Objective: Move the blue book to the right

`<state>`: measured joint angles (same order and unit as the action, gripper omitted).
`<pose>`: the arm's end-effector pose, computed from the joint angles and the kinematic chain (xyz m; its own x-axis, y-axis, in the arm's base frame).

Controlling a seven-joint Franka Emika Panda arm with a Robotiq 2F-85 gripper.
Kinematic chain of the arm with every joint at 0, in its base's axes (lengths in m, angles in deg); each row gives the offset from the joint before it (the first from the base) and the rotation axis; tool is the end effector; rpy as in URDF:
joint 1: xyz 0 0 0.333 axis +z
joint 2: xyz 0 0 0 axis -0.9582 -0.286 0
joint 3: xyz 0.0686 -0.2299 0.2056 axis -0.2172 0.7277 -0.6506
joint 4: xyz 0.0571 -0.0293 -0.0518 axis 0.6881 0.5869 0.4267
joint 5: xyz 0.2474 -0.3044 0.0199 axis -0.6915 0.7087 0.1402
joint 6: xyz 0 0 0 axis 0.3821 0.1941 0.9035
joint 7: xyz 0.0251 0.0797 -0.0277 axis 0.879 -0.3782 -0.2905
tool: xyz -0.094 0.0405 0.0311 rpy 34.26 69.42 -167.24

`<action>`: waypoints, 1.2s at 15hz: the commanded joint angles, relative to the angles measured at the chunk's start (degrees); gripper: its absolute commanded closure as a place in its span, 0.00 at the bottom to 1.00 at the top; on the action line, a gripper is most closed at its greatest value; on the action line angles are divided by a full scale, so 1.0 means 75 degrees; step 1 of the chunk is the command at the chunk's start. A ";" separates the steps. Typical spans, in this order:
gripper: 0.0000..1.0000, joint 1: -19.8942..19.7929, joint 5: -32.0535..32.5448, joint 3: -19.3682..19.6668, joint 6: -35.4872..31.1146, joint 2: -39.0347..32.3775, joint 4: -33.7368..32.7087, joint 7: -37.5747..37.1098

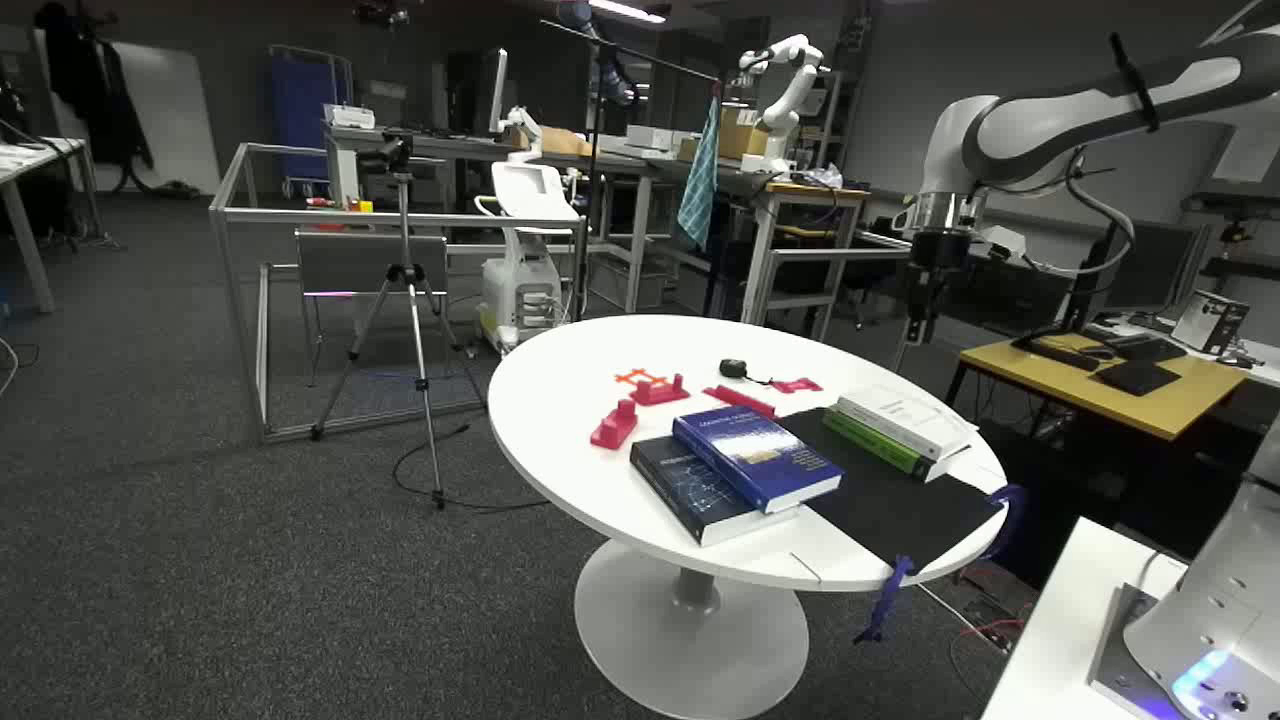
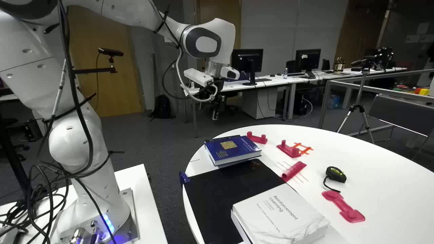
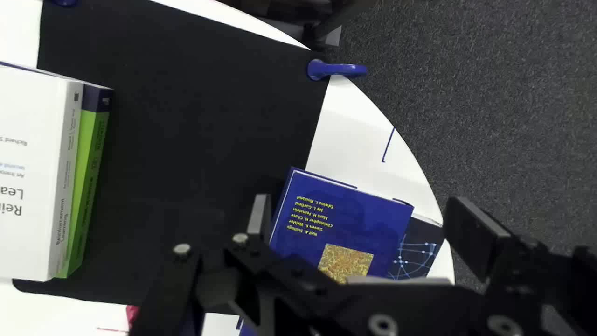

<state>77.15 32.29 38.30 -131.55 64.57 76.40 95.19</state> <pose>0.4502 0.0068 0.4464 0.9789 0.1706 -0.1121 0.1500 -0.9736 -0.1723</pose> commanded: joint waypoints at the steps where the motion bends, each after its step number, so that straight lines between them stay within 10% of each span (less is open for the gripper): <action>1: 0.00 -0.0119 -0.0027 -0.0112 0.0014 -0.0009 -0.0011 0.0021; 12: 0.00 -0.0441 -0.4574 0.1553 -0.2718 -0.1119 0.0121 0.3536; 18: 0.00 -0.1020 -0.6672 0.1015 -0.2790 -0.3585 -0.1621 0.4806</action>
<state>71.79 -14.84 49.23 -152.30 46.97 71.94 129.96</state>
